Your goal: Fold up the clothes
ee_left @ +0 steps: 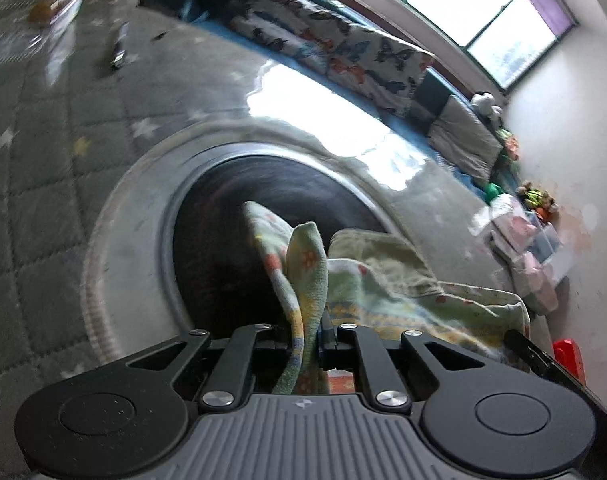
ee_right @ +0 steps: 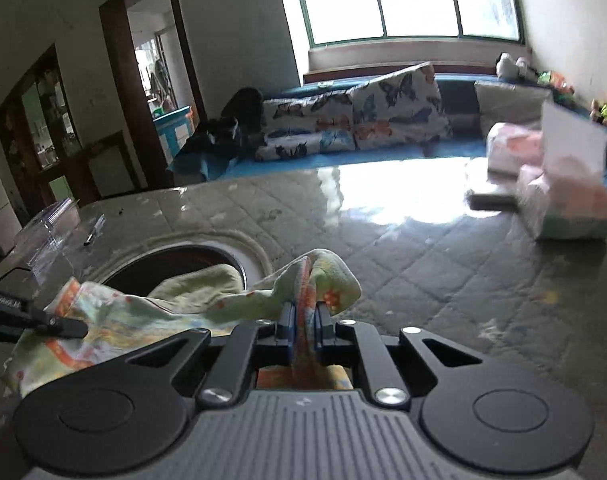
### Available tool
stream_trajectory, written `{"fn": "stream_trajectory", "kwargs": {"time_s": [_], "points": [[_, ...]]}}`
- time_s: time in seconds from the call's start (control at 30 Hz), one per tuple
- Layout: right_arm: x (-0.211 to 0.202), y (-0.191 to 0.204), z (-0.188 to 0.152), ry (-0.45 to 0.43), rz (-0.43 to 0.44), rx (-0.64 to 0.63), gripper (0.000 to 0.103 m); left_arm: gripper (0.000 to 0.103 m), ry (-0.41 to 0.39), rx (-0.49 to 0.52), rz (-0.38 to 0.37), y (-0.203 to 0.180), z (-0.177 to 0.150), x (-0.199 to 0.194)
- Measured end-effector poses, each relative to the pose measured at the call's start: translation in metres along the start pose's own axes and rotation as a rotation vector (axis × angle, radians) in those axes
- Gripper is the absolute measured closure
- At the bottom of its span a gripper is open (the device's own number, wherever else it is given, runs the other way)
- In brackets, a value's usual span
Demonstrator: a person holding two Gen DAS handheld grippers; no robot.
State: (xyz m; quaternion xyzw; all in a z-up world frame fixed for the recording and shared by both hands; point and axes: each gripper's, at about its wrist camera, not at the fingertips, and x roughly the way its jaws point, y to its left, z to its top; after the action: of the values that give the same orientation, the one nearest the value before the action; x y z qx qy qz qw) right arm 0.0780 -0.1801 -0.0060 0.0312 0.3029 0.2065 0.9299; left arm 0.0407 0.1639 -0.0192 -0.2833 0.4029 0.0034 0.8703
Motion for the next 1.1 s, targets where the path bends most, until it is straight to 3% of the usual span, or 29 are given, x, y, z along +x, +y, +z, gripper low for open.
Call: {"fn": "stream_trajectory", "kwargs": {"time_s": [0.63, 1.1], "points": [[-0.085, -0.068, 0.001, -0.117, -0.248, 0.067, 0.095, 0.093, 0.102, 0.224, -0.116, -0.125, -0.014, 0.05], [-0.084, -0.103, 0.003, -0.128, -0.307, 0.108, 0.095, 0.093, 0.108, 0.328, -0.092, -0.18, -0.009, 0.08]]}}
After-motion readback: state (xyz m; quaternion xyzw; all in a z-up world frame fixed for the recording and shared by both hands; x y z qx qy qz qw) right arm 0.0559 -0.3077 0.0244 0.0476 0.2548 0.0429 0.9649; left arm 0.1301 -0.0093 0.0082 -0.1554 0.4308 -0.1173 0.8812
